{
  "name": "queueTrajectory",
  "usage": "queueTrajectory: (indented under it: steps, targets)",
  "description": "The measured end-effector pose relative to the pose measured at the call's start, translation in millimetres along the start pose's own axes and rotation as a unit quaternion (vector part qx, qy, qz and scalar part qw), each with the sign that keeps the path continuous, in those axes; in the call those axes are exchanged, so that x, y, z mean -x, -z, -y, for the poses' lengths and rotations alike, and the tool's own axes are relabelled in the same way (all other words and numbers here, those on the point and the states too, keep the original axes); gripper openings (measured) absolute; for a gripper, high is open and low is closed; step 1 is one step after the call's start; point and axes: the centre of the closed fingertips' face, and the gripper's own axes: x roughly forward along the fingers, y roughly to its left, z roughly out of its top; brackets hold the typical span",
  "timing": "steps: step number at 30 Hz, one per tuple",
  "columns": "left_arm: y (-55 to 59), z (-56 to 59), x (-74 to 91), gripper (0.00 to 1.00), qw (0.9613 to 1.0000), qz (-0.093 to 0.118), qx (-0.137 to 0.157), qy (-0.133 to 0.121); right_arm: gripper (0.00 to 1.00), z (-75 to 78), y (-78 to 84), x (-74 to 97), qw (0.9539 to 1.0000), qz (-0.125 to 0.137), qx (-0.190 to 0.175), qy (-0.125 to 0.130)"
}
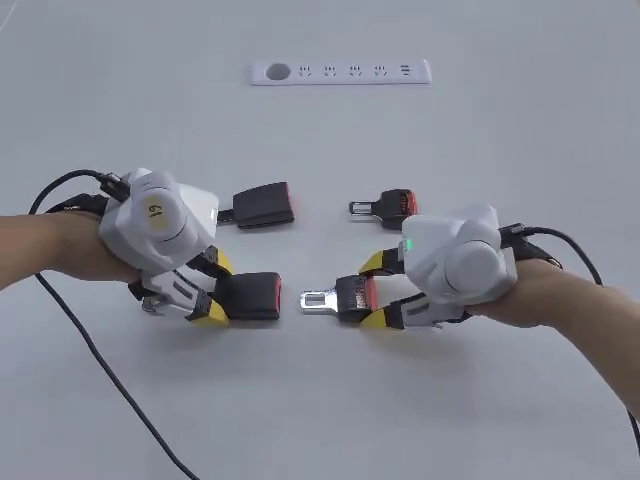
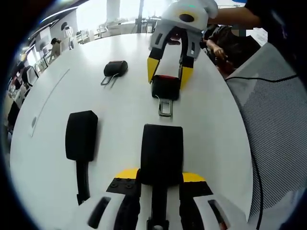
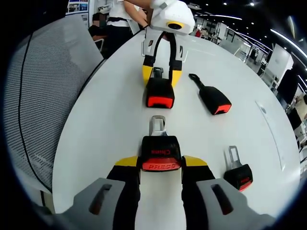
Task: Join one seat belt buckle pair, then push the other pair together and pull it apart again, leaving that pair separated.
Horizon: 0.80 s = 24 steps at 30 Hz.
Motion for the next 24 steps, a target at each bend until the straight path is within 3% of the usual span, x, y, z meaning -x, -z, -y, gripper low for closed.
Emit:
queueTrajectory:
  steps: [24]
  targets:
    - [-1.2,0.2,-1.1,0.31,1.0,0.003,0.007,0.001,0.31,5.0,-19.2,-15.9,0.9999,0.001,0.012,-0.007]
